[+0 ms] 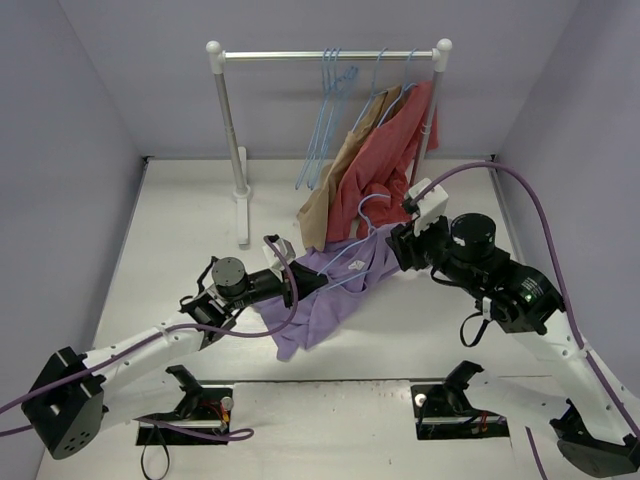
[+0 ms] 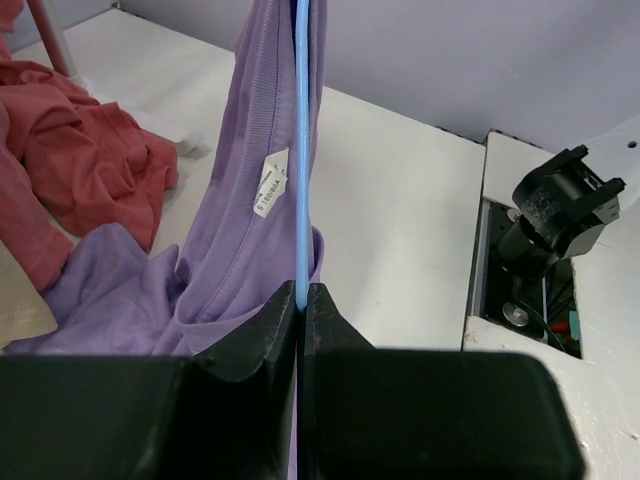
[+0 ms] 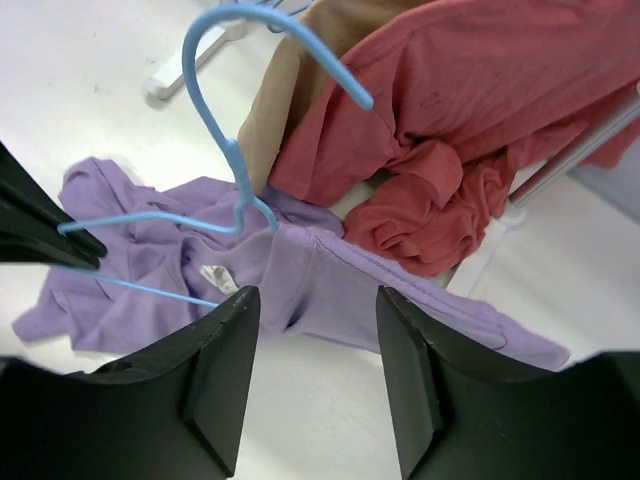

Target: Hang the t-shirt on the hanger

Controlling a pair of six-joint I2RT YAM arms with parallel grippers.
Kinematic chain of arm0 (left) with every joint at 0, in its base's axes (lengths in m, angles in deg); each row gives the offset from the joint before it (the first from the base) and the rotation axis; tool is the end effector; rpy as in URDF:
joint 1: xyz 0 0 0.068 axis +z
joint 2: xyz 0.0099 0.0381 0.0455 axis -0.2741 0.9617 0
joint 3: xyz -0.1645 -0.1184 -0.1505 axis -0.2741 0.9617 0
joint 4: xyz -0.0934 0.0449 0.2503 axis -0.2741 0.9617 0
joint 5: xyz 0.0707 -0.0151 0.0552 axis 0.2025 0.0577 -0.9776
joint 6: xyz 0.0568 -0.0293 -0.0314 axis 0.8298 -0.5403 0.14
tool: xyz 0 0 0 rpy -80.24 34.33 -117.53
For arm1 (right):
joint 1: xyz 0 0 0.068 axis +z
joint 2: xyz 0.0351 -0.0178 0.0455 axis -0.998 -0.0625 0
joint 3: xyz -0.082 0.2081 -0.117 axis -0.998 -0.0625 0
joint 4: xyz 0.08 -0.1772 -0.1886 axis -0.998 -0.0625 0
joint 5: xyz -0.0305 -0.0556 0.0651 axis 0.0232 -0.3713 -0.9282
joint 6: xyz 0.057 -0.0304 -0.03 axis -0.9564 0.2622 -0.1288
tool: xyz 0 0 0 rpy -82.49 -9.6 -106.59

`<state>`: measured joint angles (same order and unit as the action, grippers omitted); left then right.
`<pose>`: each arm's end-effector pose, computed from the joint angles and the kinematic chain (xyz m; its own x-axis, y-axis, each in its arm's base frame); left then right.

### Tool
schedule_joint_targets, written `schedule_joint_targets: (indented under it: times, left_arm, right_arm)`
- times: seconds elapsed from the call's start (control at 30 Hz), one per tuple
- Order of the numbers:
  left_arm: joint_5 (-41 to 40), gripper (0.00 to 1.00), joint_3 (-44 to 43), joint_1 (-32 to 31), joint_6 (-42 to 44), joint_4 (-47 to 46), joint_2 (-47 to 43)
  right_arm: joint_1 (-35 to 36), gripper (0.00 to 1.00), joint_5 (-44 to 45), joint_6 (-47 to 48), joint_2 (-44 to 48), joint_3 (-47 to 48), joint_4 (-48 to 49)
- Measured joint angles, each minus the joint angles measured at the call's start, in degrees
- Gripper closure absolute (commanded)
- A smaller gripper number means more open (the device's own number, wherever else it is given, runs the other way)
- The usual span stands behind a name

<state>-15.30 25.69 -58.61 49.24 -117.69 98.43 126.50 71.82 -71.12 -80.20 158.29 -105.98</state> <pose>0.1785 -0.2081 0.2602 -0.1825 -0.1303 -0.9745 0.9526 0.2219 -0.2081 0.1715 0.1415 0.4284 0.0054 -0.1763 -0.9843 -0.6210 0.7709 -0.1415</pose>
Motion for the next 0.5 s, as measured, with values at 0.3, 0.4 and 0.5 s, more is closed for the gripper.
schedule_joint_targets:
  times: [0.3, 0.4, 0.5]
  left_arm:
    - [3.08, 1.0, 0.0, 1.17, 0.26, 3.14, -4.21]
    - [4.19, 1.0, 0.0, 1.17, 0.63, 4.22, -4.62]
    - [4.73, 1.0, 0.0, 1.17, 1.04, 5.18, -4.77]
  right_arm:
    - [-4.9, 0.47, -7.92, 10.48, -1.84, -1.1, -0.31]
    - [-8.16, 0.47, -12.27, 12.91, -3.46, -1.14, -0.34]
    - [-9.41, 0.5, -15.43, 14.53, -4.41, -1.22, -0.38]
